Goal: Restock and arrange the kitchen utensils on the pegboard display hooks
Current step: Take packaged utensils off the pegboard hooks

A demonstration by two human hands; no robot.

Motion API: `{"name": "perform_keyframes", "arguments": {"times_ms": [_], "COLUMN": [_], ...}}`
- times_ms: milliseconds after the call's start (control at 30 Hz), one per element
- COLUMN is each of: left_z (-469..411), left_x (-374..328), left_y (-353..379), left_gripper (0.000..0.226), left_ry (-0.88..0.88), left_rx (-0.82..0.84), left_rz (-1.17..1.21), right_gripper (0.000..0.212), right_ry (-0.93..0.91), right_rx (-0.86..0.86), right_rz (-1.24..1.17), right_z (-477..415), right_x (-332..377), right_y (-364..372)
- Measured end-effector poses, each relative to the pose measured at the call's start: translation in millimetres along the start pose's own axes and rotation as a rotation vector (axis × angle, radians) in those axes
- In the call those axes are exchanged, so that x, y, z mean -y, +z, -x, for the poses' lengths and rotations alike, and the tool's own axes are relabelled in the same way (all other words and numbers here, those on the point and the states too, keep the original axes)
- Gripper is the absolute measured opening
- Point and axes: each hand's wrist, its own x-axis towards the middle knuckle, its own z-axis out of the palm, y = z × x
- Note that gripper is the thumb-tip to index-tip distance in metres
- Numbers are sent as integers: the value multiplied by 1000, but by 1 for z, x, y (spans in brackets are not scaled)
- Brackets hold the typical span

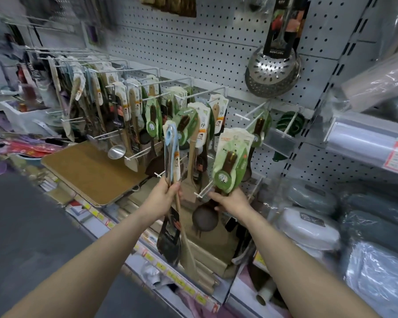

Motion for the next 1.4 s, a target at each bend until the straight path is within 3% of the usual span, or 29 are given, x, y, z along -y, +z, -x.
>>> {"name": "perform_keyframes", "arguments": {"times_ms": [167, 433, 600, 833, 1300, 1400], "left_z": [14, 30, 44, 53, -12, -41], "left_x": [1, 22, 33, 44, 105, 110], "left_y": [-39, -161, -248, -352, -536, -579], "left_gripper": [7, 6, 12, 6, 12, 13], "left_ry": [-13, -37, -7, -4, -94, -124], "left_rx": [-2, -99, -205, -336, -578, -629], "left_rz": [43, -21, -98, -68, -111, -132], "right_gripper": [15, 25, 55, 49, 48, 35], "right_ry": [-28, -111, -267, -465, -638, -685], "right_rx": [-60, 34, 78, 222, 452, 501], "right_rz": [189, 377, 393, 512, 550, 551], "right_z": [20, 34, 34, 32, -77, -117], "right_x": [12, 89, 141, 213, 309, 337], "right_y": [27, 139, 226, 331, 523, 567]}}
